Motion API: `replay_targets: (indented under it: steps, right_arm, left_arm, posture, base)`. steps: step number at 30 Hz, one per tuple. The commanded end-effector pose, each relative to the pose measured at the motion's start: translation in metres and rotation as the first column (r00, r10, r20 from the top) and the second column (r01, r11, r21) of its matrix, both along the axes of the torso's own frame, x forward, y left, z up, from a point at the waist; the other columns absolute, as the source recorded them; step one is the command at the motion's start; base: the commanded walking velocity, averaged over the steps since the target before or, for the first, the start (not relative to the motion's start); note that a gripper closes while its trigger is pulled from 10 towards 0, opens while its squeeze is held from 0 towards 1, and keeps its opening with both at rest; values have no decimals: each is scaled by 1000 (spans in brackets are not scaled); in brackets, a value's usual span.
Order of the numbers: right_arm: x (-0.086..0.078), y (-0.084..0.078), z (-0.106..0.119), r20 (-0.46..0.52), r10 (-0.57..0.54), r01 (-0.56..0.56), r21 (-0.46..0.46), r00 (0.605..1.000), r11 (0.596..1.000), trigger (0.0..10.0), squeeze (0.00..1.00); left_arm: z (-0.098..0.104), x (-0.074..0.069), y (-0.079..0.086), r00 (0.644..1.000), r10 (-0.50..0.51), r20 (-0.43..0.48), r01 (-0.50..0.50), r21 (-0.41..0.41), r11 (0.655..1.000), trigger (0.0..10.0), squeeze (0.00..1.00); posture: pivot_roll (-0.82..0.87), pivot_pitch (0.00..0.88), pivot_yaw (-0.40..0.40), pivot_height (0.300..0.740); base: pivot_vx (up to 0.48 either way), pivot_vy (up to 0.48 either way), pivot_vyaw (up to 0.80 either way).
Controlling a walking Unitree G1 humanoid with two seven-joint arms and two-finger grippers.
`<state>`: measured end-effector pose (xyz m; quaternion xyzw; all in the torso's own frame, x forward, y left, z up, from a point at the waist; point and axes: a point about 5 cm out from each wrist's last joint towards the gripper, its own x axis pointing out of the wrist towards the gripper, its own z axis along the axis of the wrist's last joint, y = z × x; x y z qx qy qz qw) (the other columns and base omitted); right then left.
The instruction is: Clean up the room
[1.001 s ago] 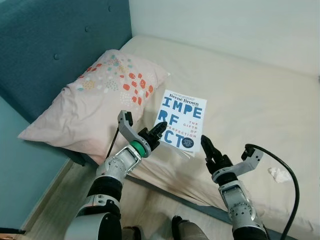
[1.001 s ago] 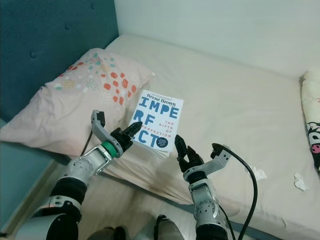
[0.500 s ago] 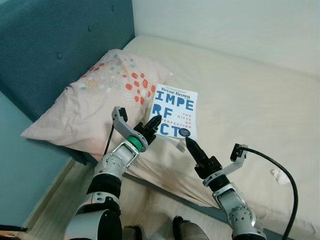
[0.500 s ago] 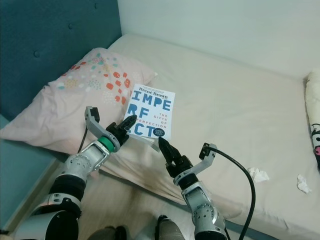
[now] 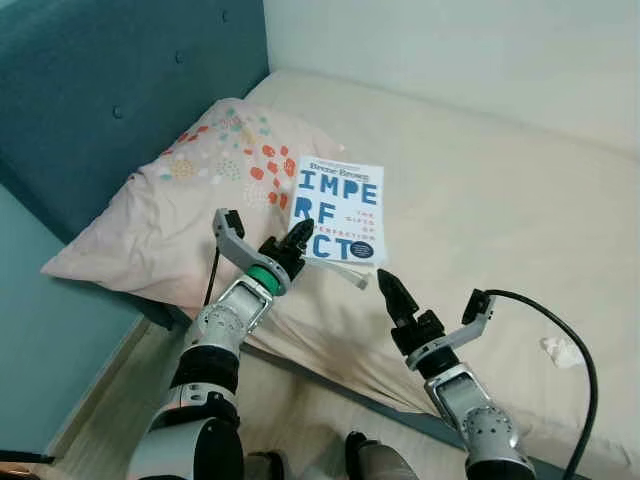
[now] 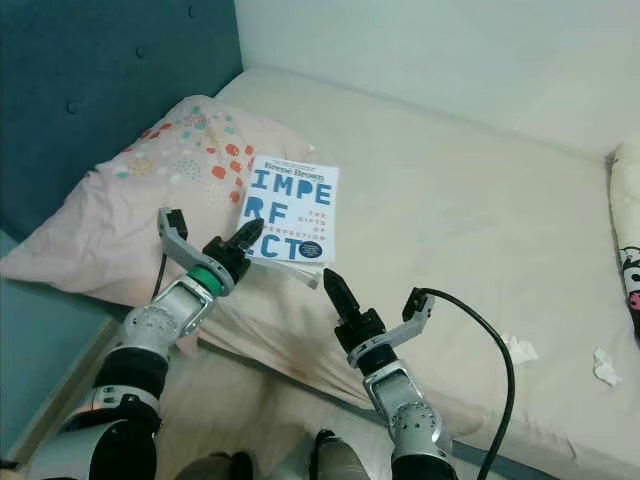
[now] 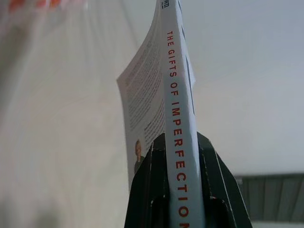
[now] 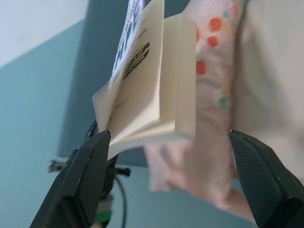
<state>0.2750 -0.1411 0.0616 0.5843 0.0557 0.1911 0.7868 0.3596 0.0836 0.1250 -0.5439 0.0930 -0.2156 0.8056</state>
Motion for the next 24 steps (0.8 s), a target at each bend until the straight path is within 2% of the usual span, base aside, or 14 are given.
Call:
replay_targets:
  steps: [1, 2, 4, 5, 6, 7, 8, 9, 10, 11, 20, 24]
  right_arm:
    - [-8, 3, -1, 13, 26, -27, 74, 1000, 997, 10000, 745]
    - [-9, 4, 1, 24, 47, -50, 101, 999, 994, 10000, 565]
    - [-10, 5, 2, 30, 60, -64, 116, 998, 991, 10000, 565]
    - [-10, 6, 2, 33, 76, -80, 123, 997, 989, 10000, 439]
    - [-10, 7, 2, 32, 86, -89, 127, 996, 988, 10000, 439]
    - [-11, 9, 1, 25, 104, -107, 131, 994, 986, 10000, 271]
    - [-11, 9, 1, 25, 104, -107, 131, 994, 986, 10000, 271]
    - [-11, 13, 0, 11, 145, -145, 130, 989, 981, 10000, 75]
    - [-11, 13, 0, 11, 145, -145, 130, 989, 981, 10000, 75]
    - [-11, 15, -1, -1, 163, -162, 124, 987, 979, 10000, 4]
    - [-3, 20, -2, -35, 194, -188, 118, 980, 975, 10000, 0]
    - [5, 23, 9, 32, 207, -209, 145, 978, 967, 10000, 0]
  left_arm:
    - [16, 2, -26, 998, -45, 42, 47, -61, 997, 10000, 0]
    - [16, 2, -26, 998, -50, 42, 52, -58, 997, 10000, 0]
    - [16, 1, -27, 998, -54, 42, 56, -57, 997, 10000, 0]
    - [16, 1, -28, 997, -59, 43, 61, -55, 997, 10000, 0]
    - [16, 0, -29, 997, -62, 44, 65, -55, 996, 10000, 0]
    - [16, 0, -30, 997, -66, 44, 68, -56, 996, 10000, 0]
    - [16, 0, -30, 997, -66, 44, 68, -56, 996, 10000, 0]
    - [16, -1, -32, 996, -75, 48, 77, -54, 996, 10000, 0]
    - [16, -1, -32, 996, -75, 48, 77, -54, 996, 10000, 0]
    - [16, -2, -34, 995, -81, 51, 84, -54, 995, 10000, 0]
    - [16, -5, -42, 992, -110, 55, 113, -54, 992, 10000, 0]
    - [14, -7, -44, 991, -126, 55, 128, -43, 991, 10000, 0]
  posture:
    - [-37, 103, 74, 740]
    - [-37, 103, 74, 740]
    - [-37, 103, 74, 740]
    - [-39, 99, 79, 740]
    - [-39, 99, 79, 740]
    - [-38, 99, 81, 740]
    - [-38, 99, 81, 740]
    - [-37, 99, 83, 740]
    - [-37, 99, 83, 740]
    - [-37, 98, 85, 740]
    - [-32, 94, 82, 740]
    - [-24, 98, 75, 740]
  base:
    - [0, 0, 0]
    - [0, 0, 0]
    - [0, 0, 0]
    - [0, 0, 0]
    - [0, 0, 0]
    - [0, 0, 0]
    - [0, 0, 0]
    - [0, 0, 0]
    - [0, 0, 0]
    - [0, 0, 0]
    - [0, 0, 0]
    - [0, 0, 0]
